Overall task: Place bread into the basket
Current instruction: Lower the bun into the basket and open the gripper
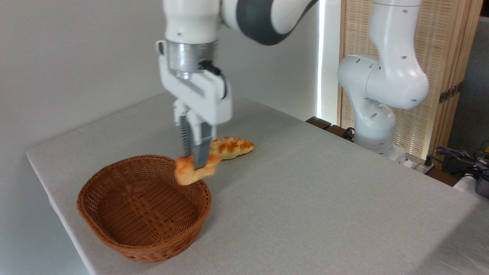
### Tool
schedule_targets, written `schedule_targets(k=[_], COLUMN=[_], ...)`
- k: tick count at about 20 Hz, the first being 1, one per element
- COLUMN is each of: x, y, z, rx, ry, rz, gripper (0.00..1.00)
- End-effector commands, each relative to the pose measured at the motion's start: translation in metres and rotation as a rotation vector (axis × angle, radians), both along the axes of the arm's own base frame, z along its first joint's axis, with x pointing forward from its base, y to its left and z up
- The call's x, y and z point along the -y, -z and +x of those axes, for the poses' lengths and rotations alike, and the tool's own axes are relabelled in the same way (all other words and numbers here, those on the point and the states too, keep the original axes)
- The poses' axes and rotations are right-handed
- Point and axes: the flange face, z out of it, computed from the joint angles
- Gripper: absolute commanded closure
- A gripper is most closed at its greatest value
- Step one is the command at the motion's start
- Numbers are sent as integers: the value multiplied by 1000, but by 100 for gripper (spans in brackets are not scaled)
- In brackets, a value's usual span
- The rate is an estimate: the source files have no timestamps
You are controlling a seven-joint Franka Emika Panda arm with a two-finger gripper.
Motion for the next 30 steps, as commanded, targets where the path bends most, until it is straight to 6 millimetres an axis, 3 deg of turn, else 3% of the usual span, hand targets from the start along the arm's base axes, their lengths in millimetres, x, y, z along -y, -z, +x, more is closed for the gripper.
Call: schedule_targets(k=[1,3,5,8,9,13,21,23,25,28,30], x=[14,23,34,29,27,17,18,19,14,-7,-6], y=[30,53,64,72,73,83,83,70,37,4,-20], z=[53,67,70,68,68,65,63,62,53,32,22], rx=[86,109,114,100,100,75,67,89,122,38,-38], ry=[45,78,106,174,184,249,242,195,100,19,18], rz=[-8,-4,3,20,24,105,108,85,43,-16,-25], gripper=[61,57,42,19,3,0,0,0,0,0,0])
